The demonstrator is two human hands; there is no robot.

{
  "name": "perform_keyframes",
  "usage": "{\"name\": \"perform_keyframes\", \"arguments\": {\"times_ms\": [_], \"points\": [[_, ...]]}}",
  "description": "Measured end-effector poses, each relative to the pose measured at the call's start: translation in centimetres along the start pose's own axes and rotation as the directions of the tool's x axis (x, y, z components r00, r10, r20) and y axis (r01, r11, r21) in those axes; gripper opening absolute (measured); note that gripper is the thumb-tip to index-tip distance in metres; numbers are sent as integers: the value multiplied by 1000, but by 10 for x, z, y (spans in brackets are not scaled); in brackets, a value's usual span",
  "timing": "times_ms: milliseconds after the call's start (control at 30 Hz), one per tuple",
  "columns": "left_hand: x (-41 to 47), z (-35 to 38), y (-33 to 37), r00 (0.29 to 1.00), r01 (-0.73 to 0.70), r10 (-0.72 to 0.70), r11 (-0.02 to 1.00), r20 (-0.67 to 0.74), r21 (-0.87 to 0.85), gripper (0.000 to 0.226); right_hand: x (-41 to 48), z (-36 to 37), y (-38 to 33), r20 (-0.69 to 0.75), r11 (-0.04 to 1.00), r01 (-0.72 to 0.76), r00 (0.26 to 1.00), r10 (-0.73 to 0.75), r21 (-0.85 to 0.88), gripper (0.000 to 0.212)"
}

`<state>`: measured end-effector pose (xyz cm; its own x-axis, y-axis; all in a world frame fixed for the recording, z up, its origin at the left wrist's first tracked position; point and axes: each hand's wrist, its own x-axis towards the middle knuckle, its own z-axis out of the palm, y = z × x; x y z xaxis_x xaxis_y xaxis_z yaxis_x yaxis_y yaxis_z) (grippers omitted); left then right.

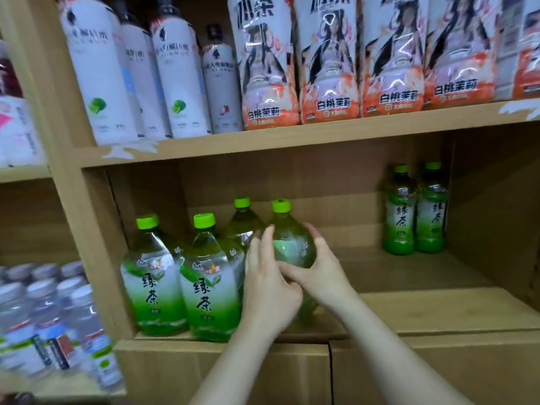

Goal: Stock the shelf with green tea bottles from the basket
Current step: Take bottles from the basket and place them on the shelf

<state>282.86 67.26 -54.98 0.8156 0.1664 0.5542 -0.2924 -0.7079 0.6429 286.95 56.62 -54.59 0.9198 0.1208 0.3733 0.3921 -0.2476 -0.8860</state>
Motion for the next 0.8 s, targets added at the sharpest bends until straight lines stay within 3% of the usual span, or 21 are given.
{"name": "perform_keyframes", "arguments": {"times_ms": [100,200,267,333,367,433,533,667,800], "points": [[6,-10,9,995,-38,40,999,86,-30,81,3,-12,6,-67,999,13,998,-16,-51,93],[33,-22,25,992,-127,116,951,57,281,73,10,-33,13,-87,998,-19,996,14,-59,94],[65,-26,36,992,-79,9,823,126,562,69,16,-48,19,-86,996,-70,994,65,-51,95],[95,-26,43,946,-52,-215,641,244,766,72,22,-63,25,-92,993,-106,991,102,-46,98],[106,-26,44,912,-47,-312,566,267,823,73,25,-69,27,-90,992,-118,989,114,-43,98],[119,-26,45,903,-38,-354,497,242,867,61,26,-78,30,-88,992,-125,989,122,-25,96],[127,-30,45,976,-7,-175,573,131,820,32,23,-84,34,-92,993,-119,988,121,25,94],[121,-31,47,987,-89,-4,822,162,563,46,23,-88,33,-49,985,-116,991,123,128,84],[106,-18,46,975,-213,197,963,106,164,55,27,-102,33,33,978,-132,991,129,161,78]]}}
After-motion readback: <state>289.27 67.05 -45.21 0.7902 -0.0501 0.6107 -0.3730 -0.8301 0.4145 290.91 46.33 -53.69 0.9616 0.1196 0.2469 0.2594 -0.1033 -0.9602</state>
